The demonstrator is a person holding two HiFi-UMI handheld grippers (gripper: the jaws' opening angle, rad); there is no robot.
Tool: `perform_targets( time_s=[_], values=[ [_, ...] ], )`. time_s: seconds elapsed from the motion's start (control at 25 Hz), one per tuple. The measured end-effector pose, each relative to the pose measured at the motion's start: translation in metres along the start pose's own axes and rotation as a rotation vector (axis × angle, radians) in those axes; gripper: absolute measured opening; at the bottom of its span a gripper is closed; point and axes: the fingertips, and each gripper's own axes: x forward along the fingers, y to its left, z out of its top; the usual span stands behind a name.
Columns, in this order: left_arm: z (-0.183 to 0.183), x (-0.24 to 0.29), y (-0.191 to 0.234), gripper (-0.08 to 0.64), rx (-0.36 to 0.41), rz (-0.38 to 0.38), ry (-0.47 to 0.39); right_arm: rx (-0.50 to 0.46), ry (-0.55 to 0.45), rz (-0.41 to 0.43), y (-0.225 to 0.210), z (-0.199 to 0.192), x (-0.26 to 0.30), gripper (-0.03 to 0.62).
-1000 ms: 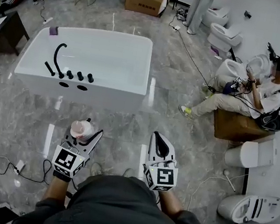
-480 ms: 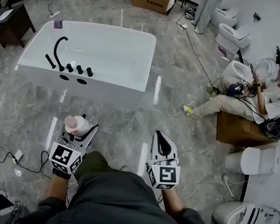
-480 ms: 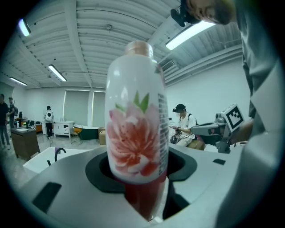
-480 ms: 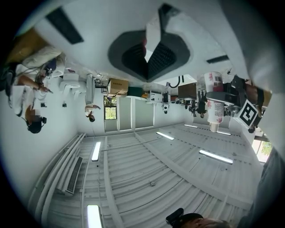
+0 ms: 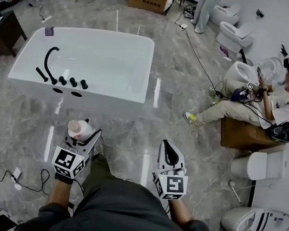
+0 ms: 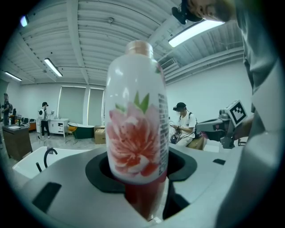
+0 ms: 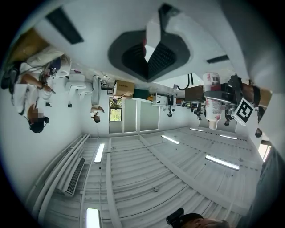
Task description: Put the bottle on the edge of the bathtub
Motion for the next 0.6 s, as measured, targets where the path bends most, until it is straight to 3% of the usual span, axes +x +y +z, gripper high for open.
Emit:
perform_targets(
  time_s=[0.2,0.6],
  values=[
    [0.004,0.057,0.047,0.236,0.015,-0.074,-0.02,0.0,0.037,-0.054,-0.006,0.008,0.058,0.002],
    [0.001,0.167,0.158,0.236,0.071,-0.293,-0.007,-0.006,0.133,-0.123,0.02,0.03,0.214,0.0]
  ],
)
